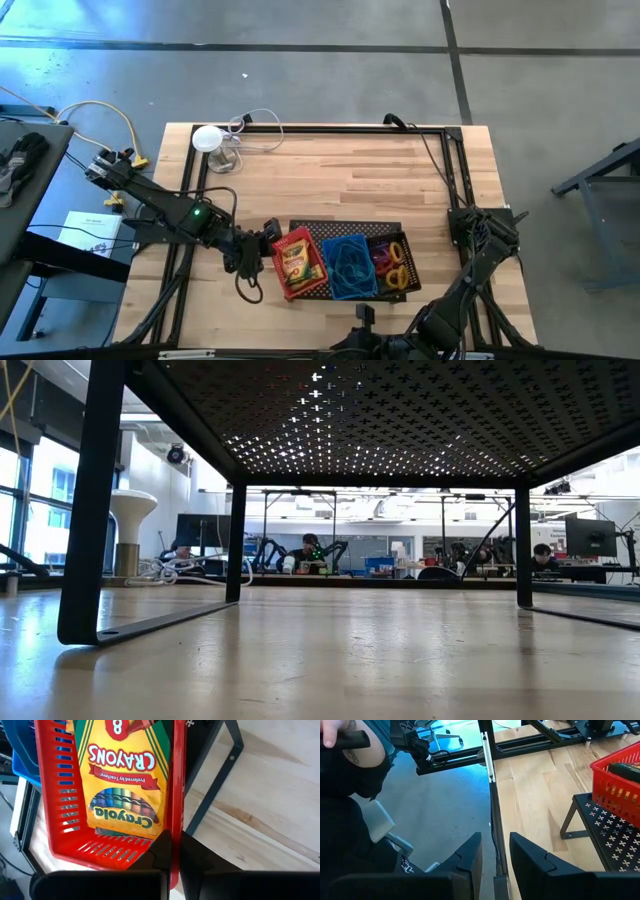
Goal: Pick & Place Office Desk Supplies
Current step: Put the red bin with crayon boxes on the shelf
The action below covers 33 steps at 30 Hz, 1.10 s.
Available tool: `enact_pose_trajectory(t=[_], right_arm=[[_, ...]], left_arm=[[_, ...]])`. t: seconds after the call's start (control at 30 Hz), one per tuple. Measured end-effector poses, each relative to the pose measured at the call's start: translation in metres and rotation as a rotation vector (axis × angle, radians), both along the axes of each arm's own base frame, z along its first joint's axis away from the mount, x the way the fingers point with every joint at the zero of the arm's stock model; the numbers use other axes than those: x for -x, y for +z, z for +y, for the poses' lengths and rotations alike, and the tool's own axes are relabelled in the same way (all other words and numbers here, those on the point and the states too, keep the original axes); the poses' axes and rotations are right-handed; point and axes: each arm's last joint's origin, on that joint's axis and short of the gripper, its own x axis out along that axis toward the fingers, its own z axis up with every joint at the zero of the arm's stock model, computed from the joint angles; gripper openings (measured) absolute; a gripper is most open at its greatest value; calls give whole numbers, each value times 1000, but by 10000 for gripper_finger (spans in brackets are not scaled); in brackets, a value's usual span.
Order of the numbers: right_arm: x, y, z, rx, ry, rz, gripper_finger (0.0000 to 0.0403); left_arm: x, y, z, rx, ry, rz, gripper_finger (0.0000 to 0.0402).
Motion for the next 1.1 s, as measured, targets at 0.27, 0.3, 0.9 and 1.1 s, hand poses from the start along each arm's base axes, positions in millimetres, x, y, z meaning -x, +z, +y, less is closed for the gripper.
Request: enact_pose_trajectory(t=[0.27,0.3,0.9,1.1], right_arm=[[0,0,0,1,0,-1,85],[0,0,0,2,-2,-1,85],[-1,-1,-1,5,-4,-1,85],[-2,-1,-1,5,-5,-1,85]], left_arm=[[2,-2,1,-55,-63,29,13],[3,-2,1,-51,-66,35,13],[1,-1,0,20,-12,26,13],[2,-1,0,13,-20,28,13]])
